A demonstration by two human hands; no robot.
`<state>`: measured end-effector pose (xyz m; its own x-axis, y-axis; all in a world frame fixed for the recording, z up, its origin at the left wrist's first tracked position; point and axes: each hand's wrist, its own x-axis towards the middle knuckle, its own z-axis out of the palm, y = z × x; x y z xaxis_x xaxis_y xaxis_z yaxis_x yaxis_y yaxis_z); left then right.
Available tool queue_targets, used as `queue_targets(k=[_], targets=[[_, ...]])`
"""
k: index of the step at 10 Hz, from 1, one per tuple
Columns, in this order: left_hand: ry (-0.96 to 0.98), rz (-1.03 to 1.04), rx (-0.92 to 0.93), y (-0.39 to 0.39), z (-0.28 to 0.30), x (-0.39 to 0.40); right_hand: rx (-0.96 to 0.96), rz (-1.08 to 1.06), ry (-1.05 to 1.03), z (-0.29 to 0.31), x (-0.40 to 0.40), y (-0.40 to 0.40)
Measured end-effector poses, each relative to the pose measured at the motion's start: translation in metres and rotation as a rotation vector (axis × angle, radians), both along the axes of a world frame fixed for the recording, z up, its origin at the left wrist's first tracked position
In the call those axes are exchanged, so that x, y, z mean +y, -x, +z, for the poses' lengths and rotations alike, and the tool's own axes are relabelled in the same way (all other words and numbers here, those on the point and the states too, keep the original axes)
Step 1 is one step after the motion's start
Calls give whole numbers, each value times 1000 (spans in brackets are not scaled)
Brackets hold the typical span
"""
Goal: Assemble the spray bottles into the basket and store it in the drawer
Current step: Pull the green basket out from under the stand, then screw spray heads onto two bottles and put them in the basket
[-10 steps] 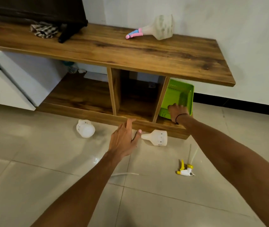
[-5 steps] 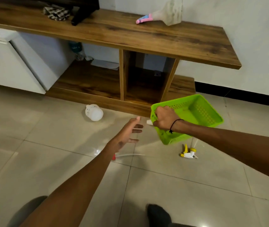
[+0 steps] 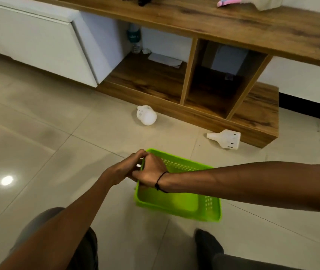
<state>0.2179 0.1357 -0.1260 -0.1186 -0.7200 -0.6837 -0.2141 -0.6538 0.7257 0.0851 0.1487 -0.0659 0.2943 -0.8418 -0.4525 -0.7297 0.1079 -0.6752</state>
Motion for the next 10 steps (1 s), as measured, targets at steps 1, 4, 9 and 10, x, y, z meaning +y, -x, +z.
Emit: queue_targets(k=[1,4,9,10], targets=[[-65,57,-31,-35,-9,15,-49,15,-90,-5,12,-36],[-78,26,99,-84,-30,35,-135,50,-181,-53,28,-89],[149,348,-81,-127,-77,39,-67,267,-154,-140,-3,-135],[283,305,-253,-129,-79,39,-58,277,-163,-147,-17,-138]])
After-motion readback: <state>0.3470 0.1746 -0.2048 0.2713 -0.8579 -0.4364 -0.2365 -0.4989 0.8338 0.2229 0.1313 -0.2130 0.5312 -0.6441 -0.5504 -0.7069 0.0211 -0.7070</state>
